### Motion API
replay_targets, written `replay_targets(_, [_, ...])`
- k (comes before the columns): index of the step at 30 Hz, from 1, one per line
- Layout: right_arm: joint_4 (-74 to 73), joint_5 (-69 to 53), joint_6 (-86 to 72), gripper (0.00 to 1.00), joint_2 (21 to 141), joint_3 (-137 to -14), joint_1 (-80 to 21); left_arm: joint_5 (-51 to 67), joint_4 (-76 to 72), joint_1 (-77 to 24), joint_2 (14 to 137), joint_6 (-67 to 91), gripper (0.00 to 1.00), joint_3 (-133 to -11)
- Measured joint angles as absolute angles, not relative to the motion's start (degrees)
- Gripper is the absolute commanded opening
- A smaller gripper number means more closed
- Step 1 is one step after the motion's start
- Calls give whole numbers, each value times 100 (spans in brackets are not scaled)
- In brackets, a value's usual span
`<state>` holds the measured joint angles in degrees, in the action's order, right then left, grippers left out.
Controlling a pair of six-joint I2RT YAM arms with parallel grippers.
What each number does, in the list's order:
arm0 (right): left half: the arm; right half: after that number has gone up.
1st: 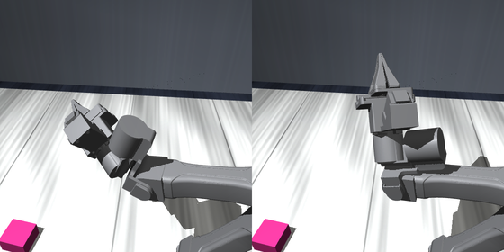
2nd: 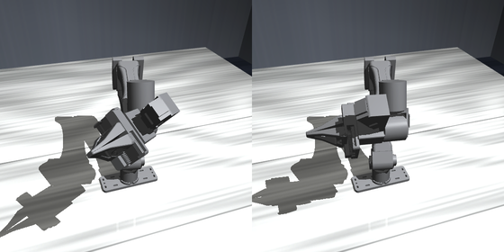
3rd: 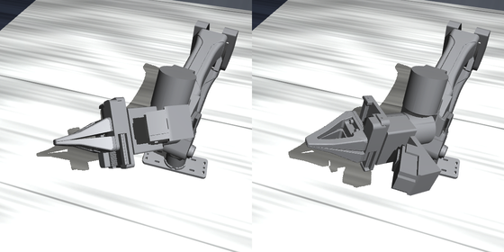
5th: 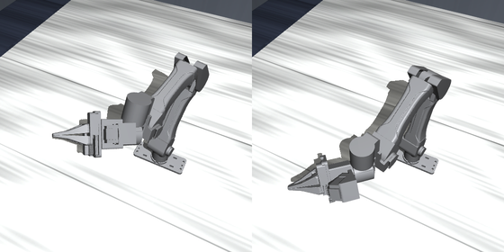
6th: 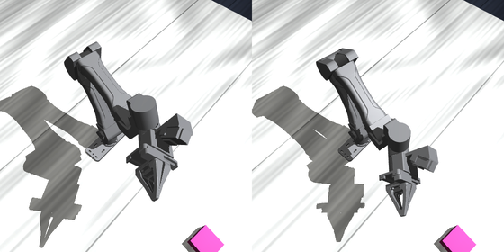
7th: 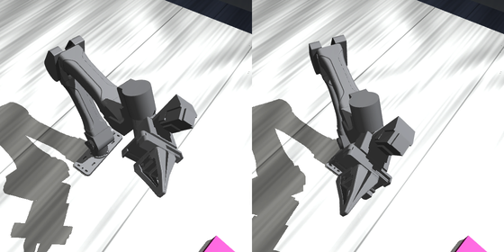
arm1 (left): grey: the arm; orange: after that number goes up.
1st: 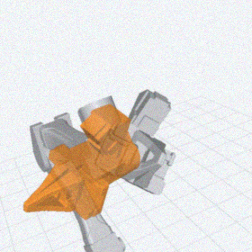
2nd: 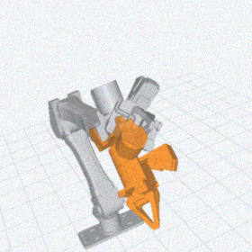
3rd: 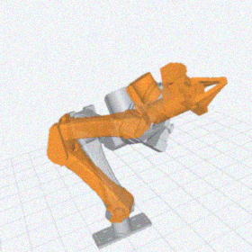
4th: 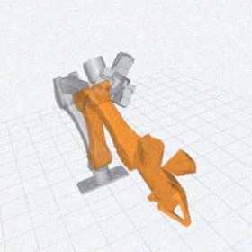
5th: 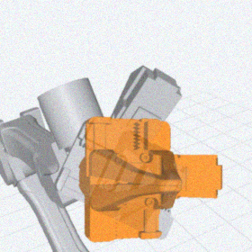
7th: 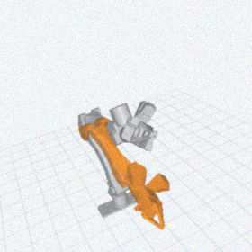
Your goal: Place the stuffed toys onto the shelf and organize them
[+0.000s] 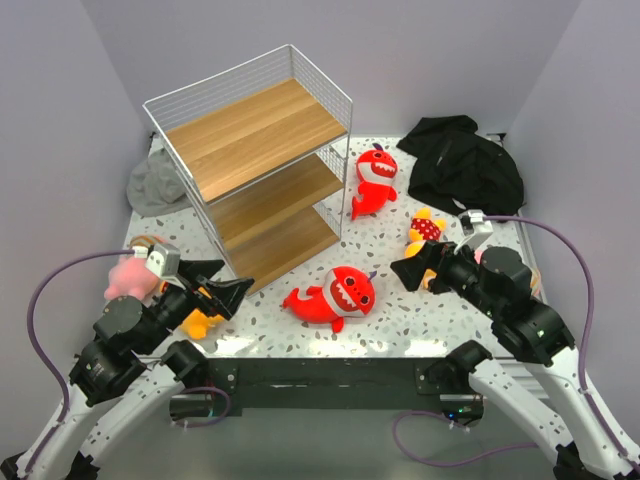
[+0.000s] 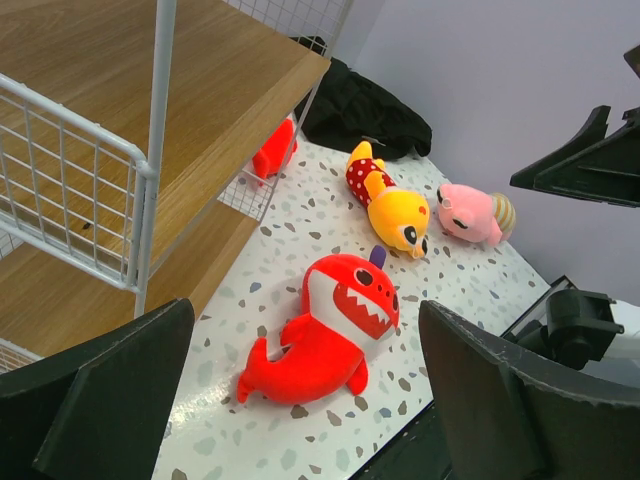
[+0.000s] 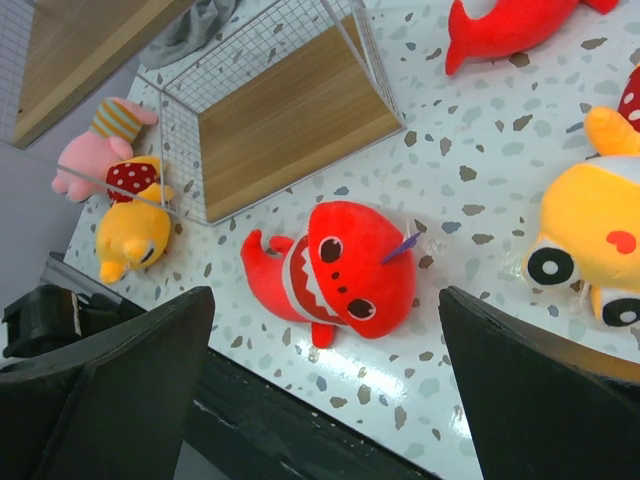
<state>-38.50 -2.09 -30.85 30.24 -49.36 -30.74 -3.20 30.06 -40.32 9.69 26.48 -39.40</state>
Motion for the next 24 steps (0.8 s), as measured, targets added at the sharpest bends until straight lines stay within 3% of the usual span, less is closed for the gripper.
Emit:
replay_targets(15, [-4200, 596, -3422, 98, 3055, -4936, -3076, -322, 3006, -4032, 967, 2655, 100, -3938])
replay_targets(24, [-4668, 1463, -4563, 89, 3420, -4565, -3074, -325, 3006, -4032, 967, 2663, 100, -3924])
